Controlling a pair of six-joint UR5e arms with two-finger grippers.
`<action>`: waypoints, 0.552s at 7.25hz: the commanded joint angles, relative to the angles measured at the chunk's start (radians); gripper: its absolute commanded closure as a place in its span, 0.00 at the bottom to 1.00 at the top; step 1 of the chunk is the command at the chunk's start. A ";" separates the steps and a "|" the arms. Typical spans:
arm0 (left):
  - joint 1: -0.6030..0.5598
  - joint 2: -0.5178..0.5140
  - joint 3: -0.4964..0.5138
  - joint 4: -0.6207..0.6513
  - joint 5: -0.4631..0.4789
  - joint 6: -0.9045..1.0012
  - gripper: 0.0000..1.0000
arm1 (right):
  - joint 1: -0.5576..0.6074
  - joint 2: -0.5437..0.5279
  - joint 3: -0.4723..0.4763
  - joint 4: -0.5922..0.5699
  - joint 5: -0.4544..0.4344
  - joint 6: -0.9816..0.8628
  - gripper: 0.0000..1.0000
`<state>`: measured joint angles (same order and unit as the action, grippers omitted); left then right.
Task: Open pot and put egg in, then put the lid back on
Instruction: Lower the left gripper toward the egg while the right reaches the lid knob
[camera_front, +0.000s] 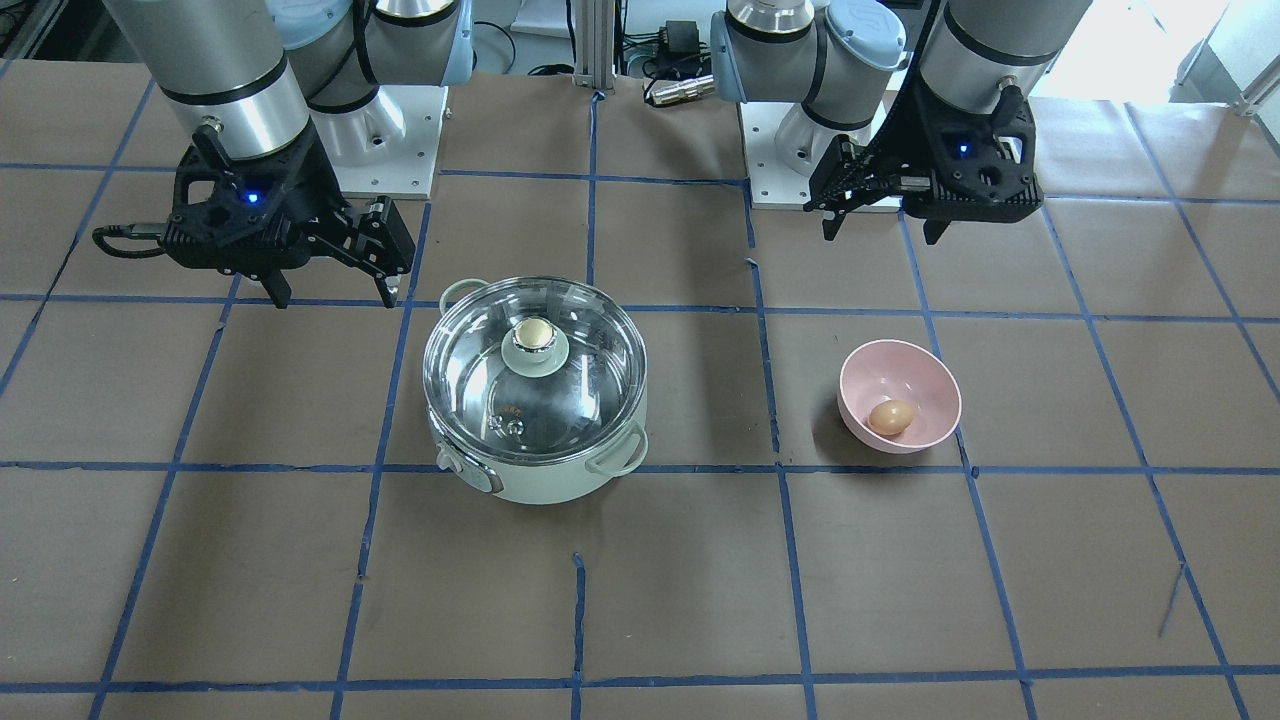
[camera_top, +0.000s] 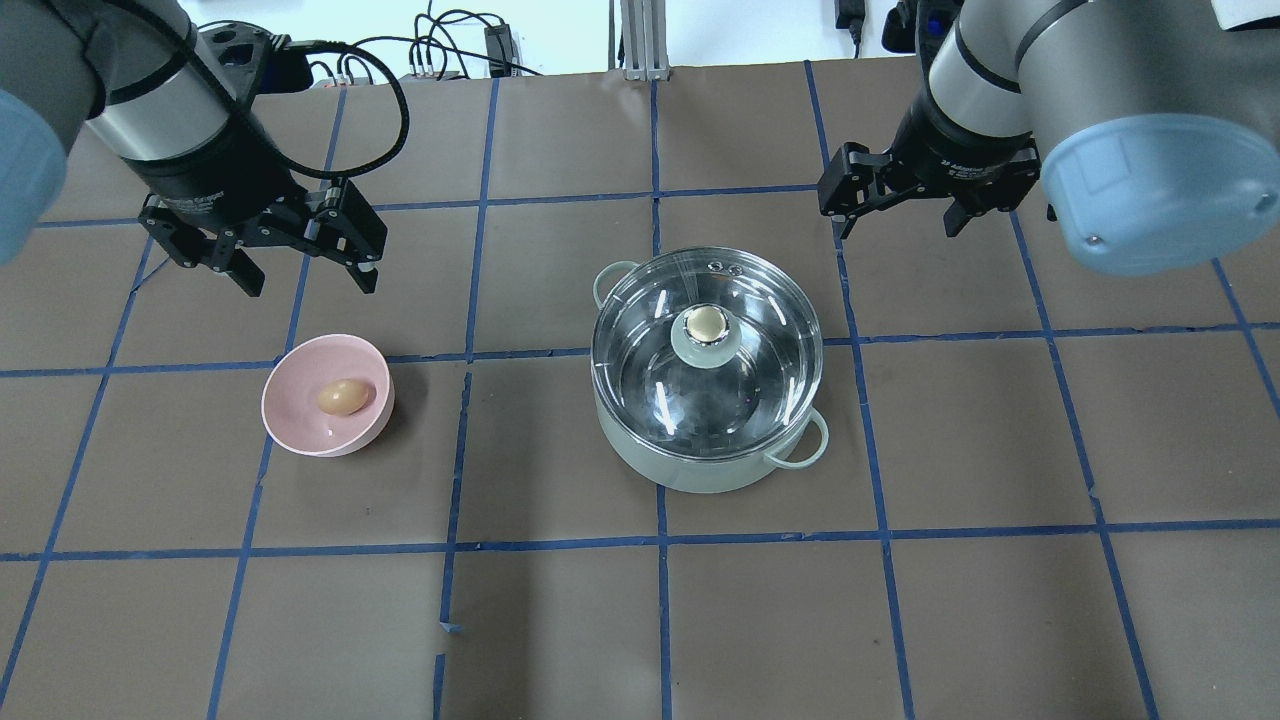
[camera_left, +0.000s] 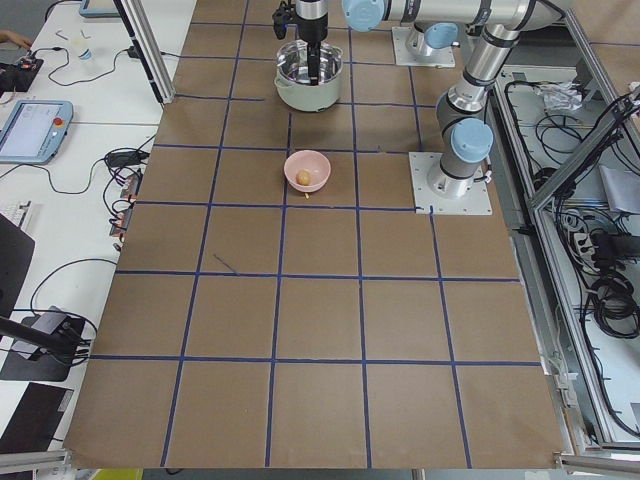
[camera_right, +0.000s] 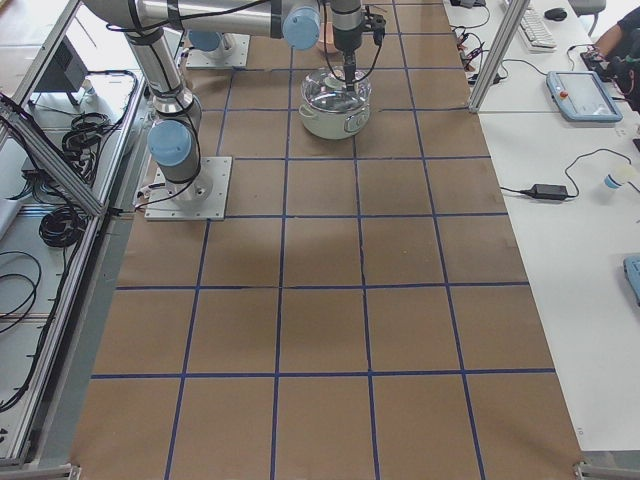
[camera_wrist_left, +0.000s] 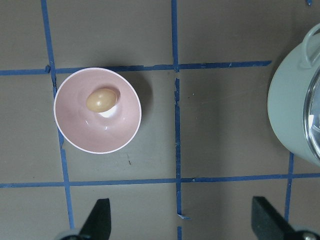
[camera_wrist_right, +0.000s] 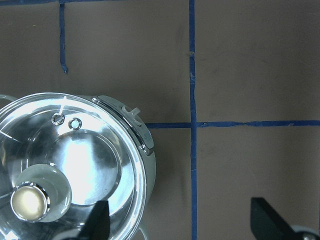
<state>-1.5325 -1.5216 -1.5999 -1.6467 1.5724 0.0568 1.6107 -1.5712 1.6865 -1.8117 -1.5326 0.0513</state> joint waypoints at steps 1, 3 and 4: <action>0.000 0.000 0.000 0.001 0.000 0.001 0.00 | 0.002 0.002 -0.004 -0.001 0.012 0.015 0.00; 0.002 0.003 -0.020 -0.001 0.001 0.011 0.00 | 0.049 0.045 -0.027 -0.004 0.019 0.106 0.00; 0.012 0.006 -0.049 0.055 0.006 0.079 0.00 | 0.104 0.084 -0.056 -0.044 0.019 0.160 0.00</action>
<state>-1.5285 -1.5189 -1.6216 -1.6327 1.5745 0.0817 1.6601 -1.5285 1.6587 -1.8253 -1.5151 0.1495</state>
